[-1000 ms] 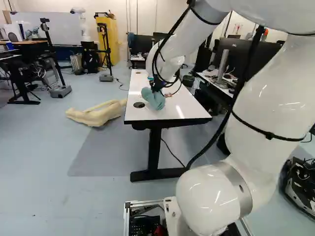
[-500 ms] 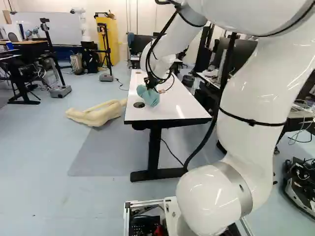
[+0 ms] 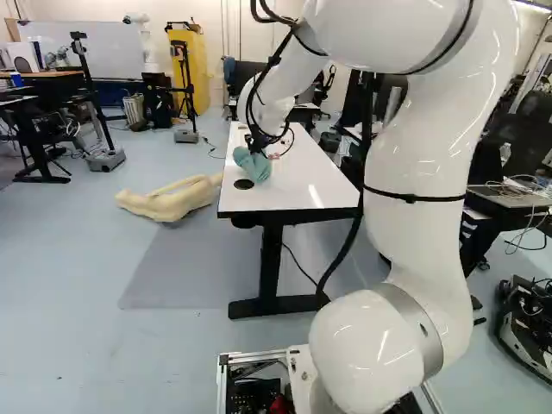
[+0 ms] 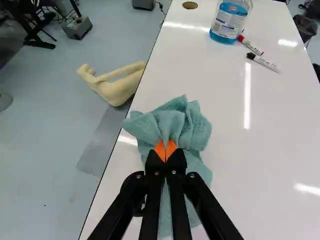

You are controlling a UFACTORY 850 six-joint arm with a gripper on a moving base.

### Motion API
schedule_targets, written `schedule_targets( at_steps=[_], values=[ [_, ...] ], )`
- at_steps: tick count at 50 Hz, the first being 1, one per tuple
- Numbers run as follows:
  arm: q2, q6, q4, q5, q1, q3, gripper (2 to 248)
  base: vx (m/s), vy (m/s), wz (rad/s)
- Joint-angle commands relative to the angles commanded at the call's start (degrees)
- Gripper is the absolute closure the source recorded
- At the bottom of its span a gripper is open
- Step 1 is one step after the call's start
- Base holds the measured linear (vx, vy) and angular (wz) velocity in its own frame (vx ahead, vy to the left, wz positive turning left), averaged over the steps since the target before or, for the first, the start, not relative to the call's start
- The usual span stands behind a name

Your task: Clean the table with the green towel

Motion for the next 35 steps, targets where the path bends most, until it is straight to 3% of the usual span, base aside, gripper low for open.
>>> schedule_targets(
  at_steps=[26, 35],
  values=[
    [-10.1, 0.0, 0.0, 0.0, 0.3, -9.1, 229, 0.000, 0.000, 0.000],
    [-11.5, 0.0, 0.0, 0.0, 0.2, -9.7, 229, 0.000, 0.000, 0.000]
  ],
)
